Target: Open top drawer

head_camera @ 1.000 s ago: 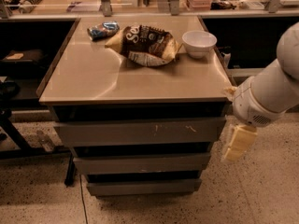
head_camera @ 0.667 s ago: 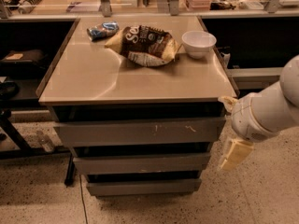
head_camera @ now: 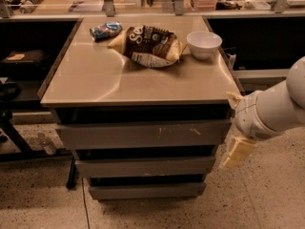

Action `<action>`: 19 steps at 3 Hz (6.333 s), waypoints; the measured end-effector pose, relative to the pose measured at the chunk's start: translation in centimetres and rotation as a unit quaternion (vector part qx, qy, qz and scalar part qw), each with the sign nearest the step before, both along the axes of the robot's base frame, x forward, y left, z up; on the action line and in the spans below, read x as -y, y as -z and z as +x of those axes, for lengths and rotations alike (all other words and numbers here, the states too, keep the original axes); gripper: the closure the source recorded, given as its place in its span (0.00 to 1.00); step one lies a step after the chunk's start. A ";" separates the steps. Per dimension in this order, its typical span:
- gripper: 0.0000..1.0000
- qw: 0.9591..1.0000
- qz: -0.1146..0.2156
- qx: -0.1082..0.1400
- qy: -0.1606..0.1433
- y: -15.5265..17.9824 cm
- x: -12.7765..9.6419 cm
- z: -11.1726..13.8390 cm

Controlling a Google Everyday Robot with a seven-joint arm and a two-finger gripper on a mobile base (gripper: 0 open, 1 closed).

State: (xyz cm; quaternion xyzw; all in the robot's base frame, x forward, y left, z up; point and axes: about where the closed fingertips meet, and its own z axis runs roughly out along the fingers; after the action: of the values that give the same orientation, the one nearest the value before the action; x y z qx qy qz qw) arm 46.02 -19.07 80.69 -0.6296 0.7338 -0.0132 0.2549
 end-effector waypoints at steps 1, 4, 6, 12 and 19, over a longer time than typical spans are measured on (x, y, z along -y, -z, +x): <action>0.00 1.000 -0.003 -0.010 -0.010 2.0 -0.9 -0.1; 0.00 0.997 0.045 0.007 -0.056 14.0 -4.6 2.1; 0.00 0.990 0.074 0.050 -0.106 13.6 -7.5 7.2; 0.00 0.983 0.127 0.029 -0.125 17.2 -4.3 12.3; 0.77 0.987 0.116 0.033 -0.103 14.6 -3.4 6.9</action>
Offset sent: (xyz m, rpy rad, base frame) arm 0.0155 0.0341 -0.1226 0.0795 -0.0233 0.0934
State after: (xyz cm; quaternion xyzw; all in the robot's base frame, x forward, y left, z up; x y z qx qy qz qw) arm 52.97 -15.62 66.09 -0.6673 0.6527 0.0770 0.3503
